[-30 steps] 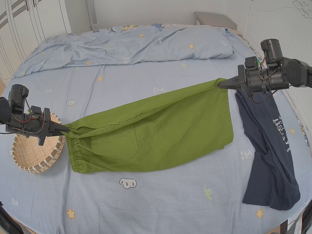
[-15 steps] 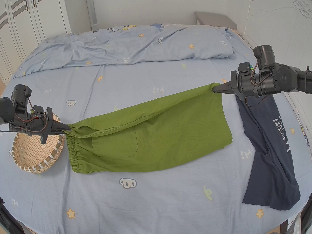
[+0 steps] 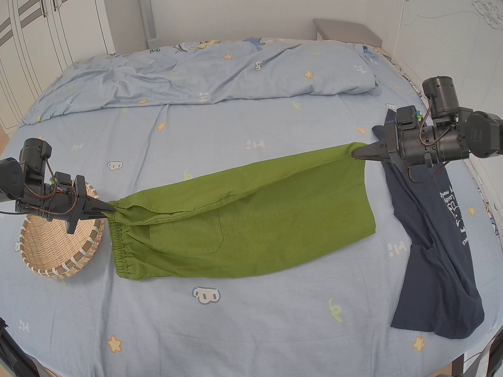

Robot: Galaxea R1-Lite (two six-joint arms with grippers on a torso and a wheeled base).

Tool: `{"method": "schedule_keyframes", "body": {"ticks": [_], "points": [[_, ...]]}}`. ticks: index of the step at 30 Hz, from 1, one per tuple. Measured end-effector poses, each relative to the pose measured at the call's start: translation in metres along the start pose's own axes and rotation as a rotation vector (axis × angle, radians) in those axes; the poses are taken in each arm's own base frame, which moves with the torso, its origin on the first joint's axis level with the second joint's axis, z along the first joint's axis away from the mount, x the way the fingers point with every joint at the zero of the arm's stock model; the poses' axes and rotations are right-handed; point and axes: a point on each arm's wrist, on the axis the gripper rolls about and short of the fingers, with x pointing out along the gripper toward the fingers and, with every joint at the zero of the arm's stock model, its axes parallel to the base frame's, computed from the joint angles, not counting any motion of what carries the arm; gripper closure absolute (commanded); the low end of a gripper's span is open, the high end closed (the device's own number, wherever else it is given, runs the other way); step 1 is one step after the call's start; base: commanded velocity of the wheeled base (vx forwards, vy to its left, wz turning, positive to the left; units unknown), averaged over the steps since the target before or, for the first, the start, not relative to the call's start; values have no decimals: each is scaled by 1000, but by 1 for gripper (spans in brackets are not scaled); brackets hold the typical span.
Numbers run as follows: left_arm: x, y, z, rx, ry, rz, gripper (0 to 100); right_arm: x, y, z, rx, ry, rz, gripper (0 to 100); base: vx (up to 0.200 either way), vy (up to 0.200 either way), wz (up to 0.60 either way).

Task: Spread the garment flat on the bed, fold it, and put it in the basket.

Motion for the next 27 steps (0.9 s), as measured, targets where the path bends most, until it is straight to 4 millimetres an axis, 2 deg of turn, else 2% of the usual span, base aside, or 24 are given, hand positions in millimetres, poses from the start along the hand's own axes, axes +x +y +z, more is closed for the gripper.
{"method": "schedule_keyframes", "body": {"ticks": [4, 10, 13, 21, 27], "points": [[0, 0, 0, 0, 2, 0, 100, -15, 13, -12, -14, -3, 12, 100, 0, 0, 0], [0, 0, -1, -2, 4, 1, 100, -37, 30, -43, -31, 1, 31, 100, 0, 0, 0], [0, 0, -2, -4, 7, 2, 100, -46, 36, -50, -66, -41, 51, 100, 0, 0, 0], [-1, -1, -3, -5, 9, 2, 100, -54, 39, -55, -91, -88, 65, 100, 0, 0, 0], [-1, 0, -3, -6, 9, 3, 100, -42, 33, -42, -98, -99, 67, 100, 0, 0, 0]]}}
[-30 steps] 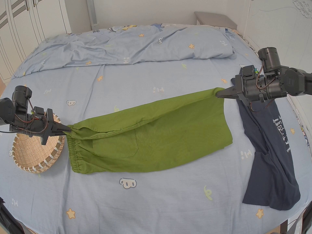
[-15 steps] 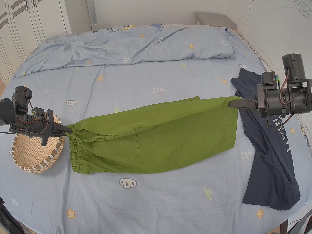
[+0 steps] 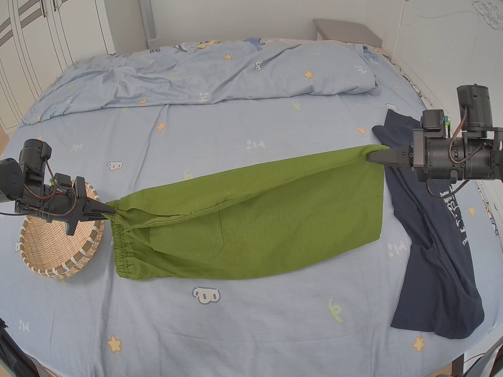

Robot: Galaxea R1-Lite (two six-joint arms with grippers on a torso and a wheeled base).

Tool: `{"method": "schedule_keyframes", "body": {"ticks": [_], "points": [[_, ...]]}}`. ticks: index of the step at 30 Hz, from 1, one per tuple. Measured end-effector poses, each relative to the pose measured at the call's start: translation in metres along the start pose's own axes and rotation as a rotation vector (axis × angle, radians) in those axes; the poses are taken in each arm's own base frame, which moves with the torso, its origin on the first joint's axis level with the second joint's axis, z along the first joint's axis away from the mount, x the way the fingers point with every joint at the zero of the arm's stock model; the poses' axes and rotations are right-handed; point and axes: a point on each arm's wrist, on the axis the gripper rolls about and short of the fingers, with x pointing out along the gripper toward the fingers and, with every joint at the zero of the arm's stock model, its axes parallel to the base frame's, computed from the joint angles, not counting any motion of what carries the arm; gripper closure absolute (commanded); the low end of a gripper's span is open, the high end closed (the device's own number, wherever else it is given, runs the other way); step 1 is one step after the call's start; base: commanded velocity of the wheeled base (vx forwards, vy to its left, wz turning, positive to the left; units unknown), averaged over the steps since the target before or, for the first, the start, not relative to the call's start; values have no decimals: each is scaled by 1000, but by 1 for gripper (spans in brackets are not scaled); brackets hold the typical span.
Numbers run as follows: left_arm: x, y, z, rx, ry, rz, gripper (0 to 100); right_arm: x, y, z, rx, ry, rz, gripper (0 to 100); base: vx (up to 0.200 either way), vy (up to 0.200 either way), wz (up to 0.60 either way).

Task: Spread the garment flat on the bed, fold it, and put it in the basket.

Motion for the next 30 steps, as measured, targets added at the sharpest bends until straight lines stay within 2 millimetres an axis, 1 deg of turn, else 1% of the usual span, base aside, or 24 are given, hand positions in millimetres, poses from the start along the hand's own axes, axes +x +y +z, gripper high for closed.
{"method": "schedule_keyframes", "body": {"ticks": [5, 13, 24, 30], "points": [[0, 1, 0, -2, 0, 1, 100, 21, -15, 16, -6, -15, 0, 100, 0, 0, 0], [-1, 2, 1, -9, -5, 3, 100, 44, -37, 33, 10, -26, -13, 100, 0, 0, 0], [-2, 3, 3, -9, -15, 3, 100, 73, -71, 38, 40, -21, -31, 100, 0, 0, 0], [-1, 4, 4, -8, -16, 3, 100, 83, -86, 38, 54, -15, -42, 100, 0, 0, 0]]}}
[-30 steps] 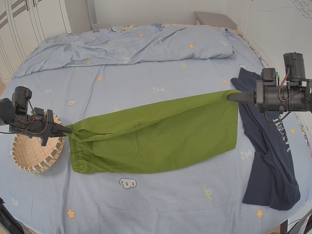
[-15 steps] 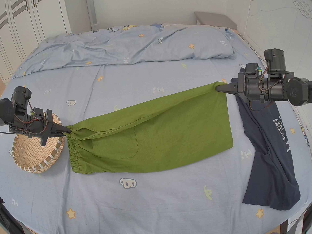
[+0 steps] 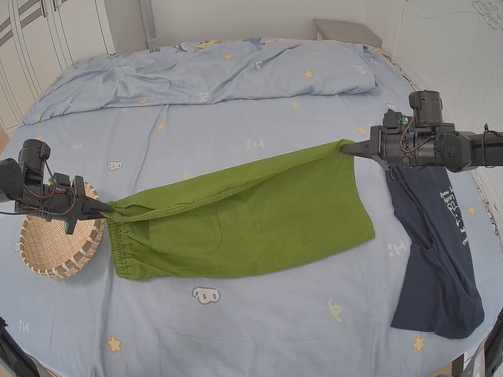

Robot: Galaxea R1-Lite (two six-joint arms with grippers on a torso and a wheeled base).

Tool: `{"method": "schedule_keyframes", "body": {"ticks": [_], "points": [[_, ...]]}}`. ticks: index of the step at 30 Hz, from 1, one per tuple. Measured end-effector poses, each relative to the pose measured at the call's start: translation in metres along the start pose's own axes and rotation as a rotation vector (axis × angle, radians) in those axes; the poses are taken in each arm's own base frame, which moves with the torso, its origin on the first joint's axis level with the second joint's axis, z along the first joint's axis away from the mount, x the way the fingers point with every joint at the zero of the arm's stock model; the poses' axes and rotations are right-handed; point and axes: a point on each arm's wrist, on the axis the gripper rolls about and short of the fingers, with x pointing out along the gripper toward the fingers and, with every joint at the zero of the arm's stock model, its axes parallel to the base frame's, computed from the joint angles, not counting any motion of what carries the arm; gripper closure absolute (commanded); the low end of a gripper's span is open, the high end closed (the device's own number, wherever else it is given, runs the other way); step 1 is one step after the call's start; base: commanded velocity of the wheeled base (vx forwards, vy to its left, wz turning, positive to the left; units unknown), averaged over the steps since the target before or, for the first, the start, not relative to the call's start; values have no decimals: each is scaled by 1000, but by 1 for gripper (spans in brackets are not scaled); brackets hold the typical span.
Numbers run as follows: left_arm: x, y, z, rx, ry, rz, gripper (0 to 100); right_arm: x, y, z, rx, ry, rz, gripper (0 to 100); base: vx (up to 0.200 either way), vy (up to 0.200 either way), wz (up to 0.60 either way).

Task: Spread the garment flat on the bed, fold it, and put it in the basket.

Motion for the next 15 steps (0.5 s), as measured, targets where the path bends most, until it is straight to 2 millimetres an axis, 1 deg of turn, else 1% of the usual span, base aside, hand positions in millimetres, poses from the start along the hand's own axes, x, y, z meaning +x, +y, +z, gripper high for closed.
{"method": "schedule_keyframes", "body": {"ticks": [4, 5, 15], "points": [[2, 1, 1, 0, 3, 2, 100, 7, -2, -2, 1, 9, 3, 100, 0, 0, 0], [2, 2, 1, -1, 4, 3, 0, 8, -2, -2, 0, 10, 4, 0, 0, 0, 0], [7, 0, 4, 18, -3, -8, 0, 25, -6, -7, 4, 37, 14, 0, 0, 0, 0]]}}
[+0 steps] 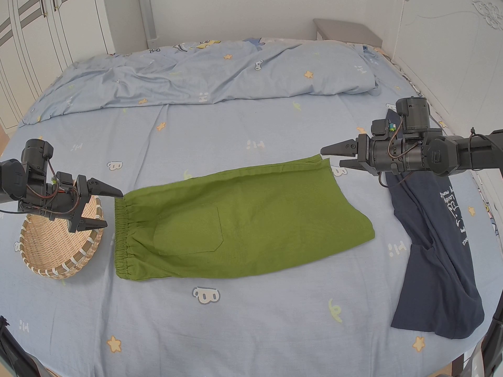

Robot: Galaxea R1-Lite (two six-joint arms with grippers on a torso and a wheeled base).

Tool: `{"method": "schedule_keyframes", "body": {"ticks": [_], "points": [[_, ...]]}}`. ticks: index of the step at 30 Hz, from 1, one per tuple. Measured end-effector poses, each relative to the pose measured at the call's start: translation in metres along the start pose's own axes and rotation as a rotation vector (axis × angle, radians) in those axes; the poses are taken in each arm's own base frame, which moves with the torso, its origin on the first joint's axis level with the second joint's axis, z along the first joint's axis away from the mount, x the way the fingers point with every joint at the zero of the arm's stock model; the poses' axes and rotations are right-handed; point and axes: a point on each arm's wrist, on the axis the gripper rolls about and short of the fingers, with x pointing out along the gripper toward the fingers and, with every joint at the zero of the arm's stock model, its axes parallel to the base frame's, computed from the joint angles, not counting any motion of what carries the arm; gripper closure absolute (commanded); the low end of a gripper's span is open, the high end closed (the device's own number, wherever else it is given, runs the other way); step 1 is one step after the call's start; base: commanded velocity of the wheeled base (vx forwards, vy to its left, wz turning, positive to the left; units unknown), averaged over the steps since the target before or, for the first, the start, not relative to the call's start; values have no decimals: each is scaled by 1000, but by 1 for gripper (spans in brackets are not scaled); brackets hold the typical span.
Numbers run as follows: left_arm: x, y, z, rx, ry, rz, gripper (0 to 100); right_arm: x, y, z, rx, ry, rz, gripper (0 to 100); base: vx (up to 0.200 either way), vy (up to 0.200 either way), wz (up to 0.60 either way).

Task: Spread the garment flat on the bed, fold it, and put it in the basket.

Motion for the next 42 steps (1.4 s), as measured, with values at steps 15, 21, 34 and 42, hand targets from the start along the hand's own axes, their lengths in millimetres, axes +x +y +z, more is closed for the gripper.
{"method": "schedule_keyframes", "body": {"ticks": [15, 21, 34, 42], "points": [[18, -17, -2, 33, -3, -58, 0, -7, -7, -34, 73, 88, -33, 0, 0, 0, 0], [29, -4, -13, 52, 6, -56, 0, -30, 1, -54, 78, 82, -33, 0, 0, 0, 0], [27, 35, -68, 188, -64, 12, 0, -61, 25, -62, 35, 27, -12, 0, 0, 0, 0], [22, 34, -76, 210, -99, 75, 0, -67, 29, -67, 31, 29, -10, 0, 0, 0, 0]]}}
